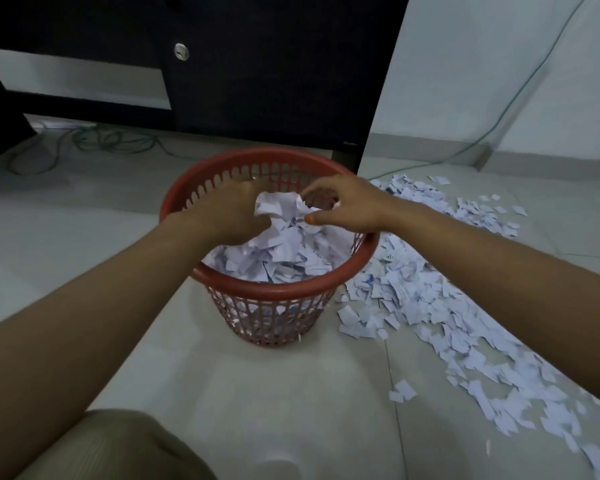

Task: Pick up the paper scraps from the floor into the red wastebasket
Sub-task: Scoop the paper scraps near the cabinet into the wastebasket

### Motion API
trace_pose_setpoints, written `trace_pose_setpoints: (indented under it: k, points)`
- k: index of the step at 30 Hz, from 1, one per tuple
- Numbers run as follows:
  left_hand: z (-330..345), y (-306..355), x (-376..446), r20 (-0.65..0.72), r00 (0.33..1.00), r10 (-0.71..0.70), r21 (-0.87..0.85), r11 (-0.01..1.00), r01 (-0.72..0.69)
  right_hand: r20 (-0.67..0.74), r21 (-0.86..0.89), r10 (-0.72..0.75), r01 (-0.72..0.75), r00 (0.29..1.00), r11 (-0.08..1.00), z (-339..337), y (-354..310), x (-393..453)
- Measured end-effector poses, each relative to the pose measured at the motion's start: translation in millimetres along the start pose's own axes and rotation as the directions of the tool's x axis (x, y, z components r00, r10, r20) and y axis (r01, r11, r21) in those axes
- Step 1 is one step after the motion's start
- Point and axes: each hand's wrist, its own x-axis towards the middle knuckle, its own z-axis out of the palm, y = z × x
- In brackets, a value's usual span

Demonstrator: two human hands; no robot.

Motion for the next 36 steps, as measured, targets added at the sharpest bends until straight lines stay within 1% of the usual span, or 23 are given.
trace_pose_setpoints:
  k: [2,4,6,7,9,11,13,15,17,20,21,23,25,26,27,29,30,32,34,36]
  points:
    - [-1.6,8.6,-1.0,0.054,0.998,-0.014,0.062,0.998,0.011,-0.113,0.081,-0.017,0.026,0.993,0.996,-4.4,5.0,-6.2]
    - [-3.2,18.7,-1.7,0.068,0.997,-0.026,0.109,0.994,0.018,-0.172,0.141,-0.035,0.06,0.984,0.988,-10.0,7.5,-11.9]
    - [-4.4,26.9,-1.4,0.063,0.998,-0.013,0.107,0.994,0.006,-0.217,0.141,-0.07,0.103,0.974,0.985,-12.5,9.4,-14.4]
    - [-5.3,27.9,-0.2,0.047,0.999,0.009,0.102,0.995,-0.013,-0.236,0.116,-0.081,0.111,0.968,0.987,-11.7,8.8,-14.0]
    - [-9.2,34.8,0.1,-0.029,0.998,0.063,0.115,0.992,-0.059,-0.248,0.075,-0.119,0.141,0.962,0.987,-10.2,13.5,-14.9]
    - [-13.5,45.6,-0.1,-0.118,0.987,0.11,0.099,0.99,-0.098,-0.245,0.063,-0.175,0.196,0.954,0.979,-8.9,20.2,-18.8]
    - [-14.6,63.2,-0.6,-0.171,0.974,0.146,0.101,0.986,-0.13,-0.257,0.025,-0.242,0.256,0.936,0.966,-10.8,29.0,-27.3]
    - [-11.6,78.4,1.1,-0.219,0.958,0.186,0.154,0.976,-0.155,-0.273,-0.027,-0.292,0.296,0.917,0.955,-13.0,34.8,-36.6]
    - [-6.8,101.8,3.8,-0.262,0.941,0.213,0.199,0.966,-0.163,-0.301,-0.058,-0.31,0.307,0.902,0.95,-18.6,44.5,-49.3]
    - [2.5,138.8,12.7,-0.314,0.908,0.278,0.249,0.947,-0.203,-0.329,-0.044,-0.33,0.335,0.885,0.941,-28.2,67.2,-72.2]
    - [4.4,142.0,14.2,-0.308,0.905,0.293,0.274,0.938,-0.211,-0.329,-0.039,-0.338,0.345,0.882,0.938,-28.1,71.3,-75.7]
    - [11.5,142.5,22.5,-0.225,0.938,0.266,0.323,0.928,-0.186,-0.343,-0.025,-0.316,0.328,0.885,0.944,-28.1,89.2,-83.2]
    - [20.2,135.5,27.0,-0.107,0.981,0.163,0.405,0.908,-0.107,-0.359,0.01,-0.257,0.279,0.897,0.96,-28.1,108.2,-87.5]
    - [24.6,132.6,26.6,-0.061,0.995,0.083,0.48,0.876,-0.044,-0.368,0.034,-0.236,0.267,0.9,0.963,-27.7,116.6,-89.1]
    - [26.9,128.1,25.5,-0.029,1.0,0.003,0.536,0.844,0.013,-0.375,0.052,-0.225,0.263,0.899,0.963,-28.0,120.1,-89.3]
    - [32.1,127.1,21.7,-0.009,0.996,-0.087,0.554,0.829,0.078,-0.389,0.071,-0.224,0.271,0.894,0.96,-28.3,126.1,-90.8]
    - [34.2,128.4,20.3,-0.011,0.996,-0.088,0.541,0.837,0.08,-0.394,0.077,-0.228,0.279,0.89,0.957,-28.0,128.1,-91.8]
    - [34.5,137.4,19.4,-0.034,0.999,-0.042,0.483,0.874,0.053,-0.396,0.078,-0.235,0.288,0.888,0.955,-26.5,131.3,-92.6]
    - [34.2,153.8,23.1,-0.054,0.998,0.03,0.463,0.886,-0.002,-0.379,0.067,-0.237,0.282,0.895,0.957,-23.9,134.8,-94.6]
    - [37.1,174.2,29.4,-0.049,0.993,0.112,0.474,0.877,-0.075,-0.356,0.046,-0.242,0.276,0.902,0.96,-21.4,138.5,-99.5]
